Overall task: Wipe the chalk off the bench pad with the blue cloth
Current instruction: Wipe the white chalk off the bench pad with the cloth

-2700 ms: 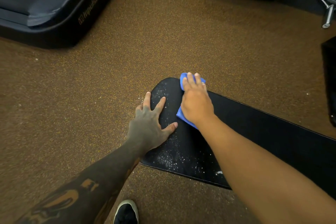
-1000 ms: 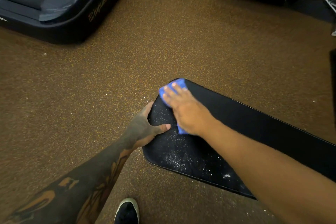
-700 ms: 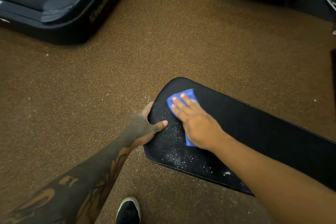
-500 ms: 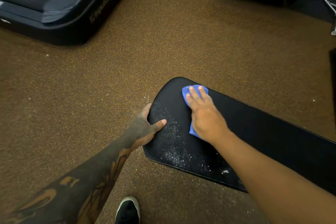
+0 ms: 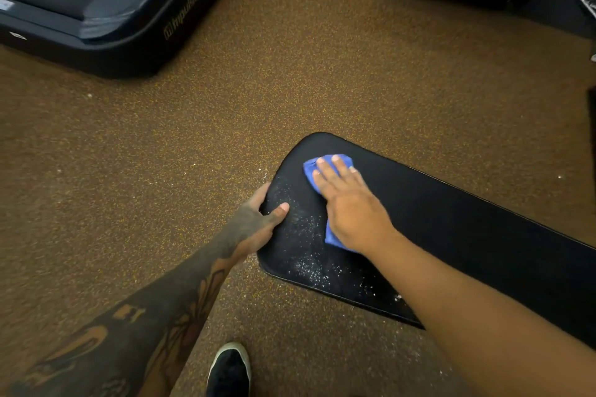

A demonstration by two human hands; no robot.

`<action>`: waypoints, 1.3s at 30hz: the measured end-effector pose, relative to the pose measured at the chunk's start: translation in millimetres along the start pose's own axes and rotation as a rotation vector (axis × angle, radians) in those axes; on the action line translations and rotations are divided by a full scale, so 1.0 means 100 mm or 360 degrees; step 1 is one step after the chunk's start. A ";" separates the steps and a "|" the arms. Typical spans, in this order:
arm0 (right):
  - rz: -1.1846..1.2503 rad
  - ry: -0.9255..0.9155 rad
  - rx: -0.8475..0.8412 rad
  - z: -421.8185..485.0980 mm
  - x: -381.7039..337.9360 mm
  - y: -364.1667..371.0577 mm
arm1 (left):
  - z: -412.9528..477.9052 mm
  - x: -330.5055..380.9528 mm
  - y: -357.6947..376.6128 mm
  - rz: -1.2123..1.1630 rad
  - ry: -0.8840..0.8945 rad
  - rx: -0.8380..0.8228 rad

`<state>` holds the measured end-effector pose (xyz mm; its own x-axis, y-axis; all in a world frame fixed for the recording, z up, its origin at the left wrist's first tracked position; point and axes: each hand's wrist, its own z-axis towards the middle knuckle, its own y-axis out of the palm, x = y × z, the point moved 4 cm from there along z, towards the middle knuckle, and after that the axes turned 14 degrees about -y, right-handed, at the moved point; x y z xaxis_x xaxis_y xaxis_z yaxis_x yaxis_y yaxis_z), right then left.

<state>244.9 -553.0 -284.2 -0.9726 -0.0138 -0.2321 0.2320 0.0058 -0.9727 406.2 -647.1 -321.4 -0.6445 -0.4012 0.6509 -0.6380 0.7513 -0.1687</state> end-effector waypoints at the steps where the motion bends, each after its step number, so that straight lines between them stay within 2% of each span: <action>1: 0.0010 0.0163 -0.0002 0.03 0.07 -0.01 | -0.02 0.00 0.00 0.0010 0.0005 -0.0005; 2: 0.0018 0.0208 0.0028 0.07 0.04 -0.01 | -0.03 0.00 -0.01 0.0029 0.0019 0.0001; 3: 0.0040 0.0119 0.0036 0.10 -0.04 0.01 | -0.05 0.00 -0.01 0.0041 0.0035 0.0012; 6: 0.0037 -0.0352 -0.0107 0.14 -0.18 0.05 | -0.08 -0.05 -0.02 0.0067 0.0037 -0.0020; 7: 0.0042 -0.0315 -0.0098 0.18 -0.08 0.01 | -0.09 -0.07 -0.03 0.0062 0.0022 -0.0033; 10: 0.0056 0.0136 -0.0010 0.28 0.16 -0.06 | -0.10 -0.14 -0.03 0.0062 -0.0028 -0.0061; 11: 0.0051 0.0101 0.0031 0.31 0.08 -0.04 | -0.09 -0.17 -0.02 0.0053 -0.0044 -0.0076; 14: 0.0034 -0.0496 -0.0091 0.28 -0.32 0.12 | -0.09 -0.19 -0.02 0.0016 -0.0041 -0.0117; 15: 0.0032 -0.0581 -0.0121 0.29 -0.30 0.11 | -0.09 -0.18 -0.03 0.0004 -0.0047 -0.0139; 19: 0.0085 -0.0119 -0.0072 0.42 -0.05 0.00 | -0.15 -0.18 -0.06 -0.0059 -0.0167 -0.0281; 20: 0.0075 -0.0185 -0.0054 0.42 -0.13 0.01 | -0.16 -0.17 -0.07 -0.0075 -0.0180 -0.0295; 23: 0.0012 -0.0672 -0.0228 0.35 -0.36 0.11 | -0.19 -0.15 -0.08 -0.0114 -0.0171 -0.0292; 24: 0.0035 -0.0650 -0.0242 0.38 -0.27 0.09 | -0.19 -0.15 -0.08 -0.0128 -0.0179 -0.0292; 27: 0.0058 -0.0220 -0.0145 0.50 0.00 0.02 | -0.19 -0.15 -0.07 -0.0160 -0.0199 -0.0299; 28: 0.0047 -0.0227 -0.0117 0.49 -0.07 0.03 | -0.20 -0.15 -0.08 -0.0174 -0.0212 -0.0284; 31: 0.0007 -0.0682 -0.0212 0.34 -0.42 0.18 | -0.21 -0.15 -0.08 -0.0305 -0.0267 -0.0228; 32: 0.0007 -0.0724 -0.0240 0.33 -0.40 0.17 | -0.22 -0.15 -0.09 -0.0384 -0.0311 -0.0235; 35: 0.0082 -0.0320 -0.0194 0.45 -0.12 0.07 | -0.23 -0.16 -0.09 -0.0577 -0.0412 -0.0318; 36: 0.0072 -0.0289 -0.0174 0.46 -0.16 0.05 | -0.22 -0.18 -0.09 -0.0644 -0.0436 -0.0352; 39: 0.0006 -0.0749 -0.0263 0.27 -0.55 0.18 | -0.17 -0.24 -0.08 -0.0783 -0.0488 -0.0461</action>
<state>303.1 -578.9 -289.1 -0.8507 -0.4632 -0.2486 0.1931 0.1645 -0.9673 433.8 -634.8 -322.9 -0.4243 -0.8339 0.3528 -0.7777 0.5352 0.3298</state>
